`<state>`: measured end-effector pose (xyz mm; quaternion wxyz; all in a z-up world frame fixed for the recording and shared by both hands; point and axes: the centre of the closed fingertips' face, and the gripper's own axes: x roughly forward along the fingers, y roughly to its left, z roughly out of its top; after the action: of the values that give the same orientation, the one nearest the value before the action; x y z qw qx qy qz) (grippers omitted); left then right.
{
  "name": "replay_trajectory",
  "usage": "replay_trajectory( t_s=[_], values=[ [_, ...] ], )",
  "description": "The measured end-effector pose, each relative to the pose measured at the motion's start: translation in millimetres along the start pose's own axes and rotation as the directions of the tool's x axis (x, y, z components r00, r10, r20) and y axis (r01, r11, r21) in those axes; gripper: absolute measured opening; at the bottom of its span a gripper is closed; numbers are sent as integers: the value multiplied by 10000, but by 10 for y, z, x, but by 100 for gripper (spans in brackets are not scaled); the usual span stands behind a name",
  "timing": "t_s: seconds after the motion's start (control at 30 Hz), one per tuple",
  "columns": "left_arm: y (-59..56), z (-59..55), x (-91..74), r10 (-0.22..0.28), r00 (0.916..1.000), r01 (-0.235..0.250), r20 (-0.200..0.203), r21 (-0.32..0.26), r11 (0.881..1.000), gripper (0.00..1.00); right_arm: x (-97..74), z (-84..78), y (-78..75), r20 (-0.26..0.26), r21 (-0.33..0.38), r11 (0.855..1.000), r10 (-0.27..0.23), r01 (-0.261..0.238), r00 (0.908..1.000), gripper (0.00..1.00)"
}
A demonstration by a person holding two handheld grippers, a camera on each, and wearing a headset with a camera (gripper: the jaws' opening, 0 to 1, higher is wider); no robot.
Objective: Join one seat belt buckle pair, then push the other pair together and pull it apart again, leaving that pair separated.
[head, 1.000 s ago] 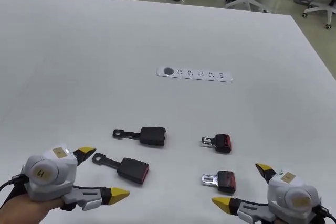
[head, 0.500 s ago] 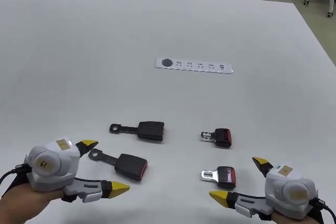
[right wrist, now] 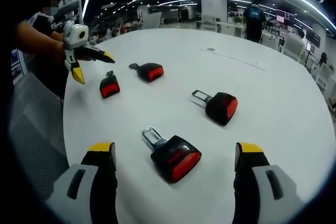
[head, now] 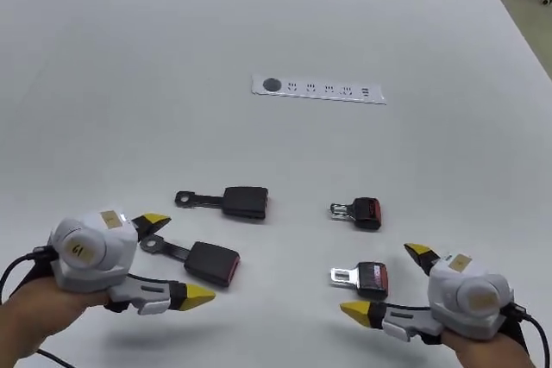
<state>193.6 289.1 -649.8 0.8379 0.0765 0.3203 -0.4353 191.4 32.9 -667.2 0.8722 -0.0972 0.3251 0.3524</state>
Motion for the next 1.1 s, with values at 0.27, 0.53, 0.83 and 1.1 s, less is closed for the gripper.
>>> replay_trajectory(
  t_s=[0.27,0.53,0.83,1.1],
  values=[
    [-33,-32,116,-668,9959,712,-606,740,9947,86,36,-26,20,-417,-408,9975,555,-572,9976,90],
    [-41,-64,234,-1611,9774,1821,-1366,1580,9705,78,108,-49,34,-712,-635,9893,1265,-1311,9894,86],
    [-38,-208,280,-1986,9523,2489,-2316,2133,9447,71,138,-129,75,-1371,-1069,9705,2010,-2163,9699,78],
    [-13,-185,284,-2100,9417,2839,-2630,2856,9153,58,155,-159,8,-1587,-1606,9532,2311,-2560,9599,67]
  ],
)
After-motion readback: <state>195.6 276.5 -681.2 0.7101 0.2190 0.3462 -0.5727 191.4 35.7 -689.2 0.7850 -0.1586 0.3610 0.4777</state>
